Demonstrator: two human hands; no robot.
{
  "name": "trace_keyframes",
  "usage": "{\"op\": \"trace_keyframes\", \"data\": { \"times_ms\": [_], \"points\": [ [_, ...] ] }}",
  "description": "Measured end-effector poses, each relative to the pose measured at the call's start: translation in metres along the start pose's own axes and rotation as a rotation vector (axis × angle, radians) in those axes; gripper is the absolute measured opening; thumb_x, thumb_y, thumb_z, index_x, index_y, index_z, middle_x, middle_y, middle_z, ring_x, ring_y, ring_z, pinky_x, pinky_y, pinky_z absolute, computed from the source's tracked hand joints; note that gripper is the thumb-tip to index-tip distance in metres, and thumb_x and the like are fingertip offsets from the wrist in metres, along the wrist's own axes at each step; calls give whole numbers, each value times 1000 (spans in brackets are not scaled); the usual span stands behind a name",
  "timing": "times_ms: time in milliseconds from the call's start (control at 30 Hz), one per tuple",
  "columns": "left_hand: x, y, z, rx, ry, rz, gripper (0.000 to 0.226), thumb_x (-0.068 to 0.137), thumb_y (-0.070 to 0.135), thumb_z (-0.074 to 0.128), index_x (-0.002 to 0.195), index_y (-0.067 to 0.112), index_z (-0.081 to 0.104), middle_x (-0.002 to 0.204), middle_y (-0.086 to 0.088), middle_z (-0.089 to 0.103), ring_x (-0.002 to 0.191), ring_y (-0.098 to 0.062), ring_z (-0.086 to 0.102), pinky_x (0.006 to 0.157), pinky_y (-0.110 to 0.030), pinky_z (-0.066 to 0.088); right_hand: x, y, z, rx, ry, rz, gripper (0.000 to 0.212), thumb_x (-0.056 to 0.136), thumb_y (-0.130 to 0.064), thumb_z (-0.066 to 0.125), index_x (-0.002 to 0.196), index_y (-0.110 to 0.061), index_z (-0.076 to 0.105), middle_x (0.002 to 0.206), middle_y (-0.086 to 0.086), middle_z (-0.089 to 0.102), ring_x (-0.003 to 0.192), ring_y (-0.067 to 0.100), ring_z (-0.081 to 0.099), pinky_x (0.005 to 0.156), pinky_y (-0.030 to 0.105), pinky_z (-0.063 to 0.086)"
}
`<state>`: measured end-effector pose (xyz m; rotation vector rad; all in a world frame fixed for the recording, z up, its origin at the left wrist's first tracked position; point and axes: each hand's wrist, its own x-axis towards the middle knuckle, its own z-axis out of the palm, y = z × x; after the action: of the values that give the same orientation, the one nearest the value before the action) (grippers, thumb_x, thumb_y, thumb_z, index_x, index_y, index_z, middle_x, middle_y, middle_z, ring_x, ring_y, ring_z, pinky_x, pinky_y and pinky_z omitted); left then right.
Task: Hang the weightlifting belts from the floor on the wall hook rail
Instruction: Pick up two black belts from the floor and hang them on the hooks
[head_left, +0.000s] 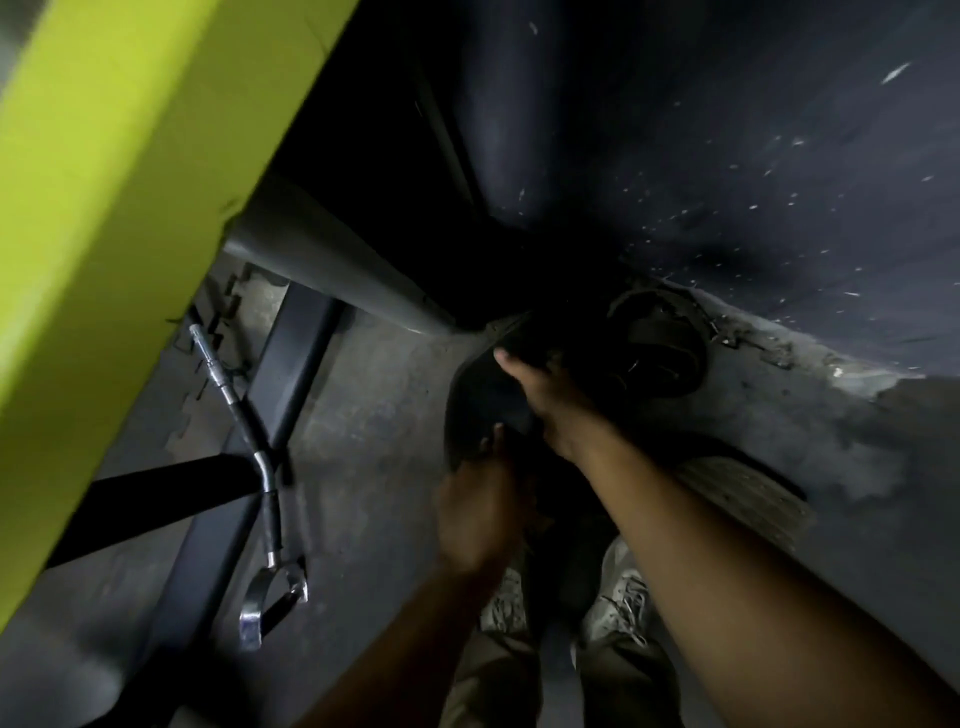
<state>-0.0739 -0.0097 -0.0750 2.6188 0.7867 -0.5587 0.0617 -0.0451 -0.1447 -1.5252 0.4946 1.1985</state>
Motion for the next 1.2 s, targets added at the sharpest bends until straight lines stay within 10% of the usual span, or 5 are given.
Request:
{"op": "trace_keyframes", "data": {
  "times_ms": [133, 400, 800, 967, 1200],
  "points": [
    [-18, 28, -20, -157, 15, -3, 22, 98, 37, 56, 94, 21, 71, 74, -3, 72, 67, -26, 73, 54, -25, 42, -29, 5, -23, -118, 221, -160, 54, 97, -25, 73, 144, -4, 58, 142, 20, 64, 130, 36, 63, 106, 48, 54],
    [-39, 45, -130, -453, 14, -51, 37, 102, 51, 50, 102, 17, 63, 101, -15, 74, 96, -38, 71, 83, -48, 59, -200, -16, -75, -35, 129, -371, 48, 97, -10, 70, 143, -1, 57, 142, 17, 64, 137, 34, 58, 119, 52, 42],
    [-145, 172, -340, -102, 172, 311, 70, 95, 79, 21, 108, 30, 70, 104, -15, 77, 99, -44, 71, 80, -43, 54, -466, -102, -123, -184, 206, -772, 28, 100, -2, 64, 125, -14, 69, 116, -9, 79, 113, 4, 70, 100, 22, 52],
    [-210, 239, -432, -978, -241, 272, 45, 107, 41, 50, 125, 4, 69, 124, -18, 73, 117, -34, 69, 105, -47, 55, -568, -132, -146, -284, 109, -916, 32, 101, -13, 67, 133, -14, 68, 129, -1, 75, 126, 16, 68, 110, 31, 51],
    [-322, 291, -497, -1331, -273, 540, 12, 100, -4, 54, 101, 3, 64, 79, -8, 74, 68, -20, 72, 63, -27, 61, -713, -149, -172, -198, 303, -978, 62, 76, -85, 64, 69, -23, 60, 60, -8, 57, 59, 10, 58, 59, 23, 48]
  ]
}}
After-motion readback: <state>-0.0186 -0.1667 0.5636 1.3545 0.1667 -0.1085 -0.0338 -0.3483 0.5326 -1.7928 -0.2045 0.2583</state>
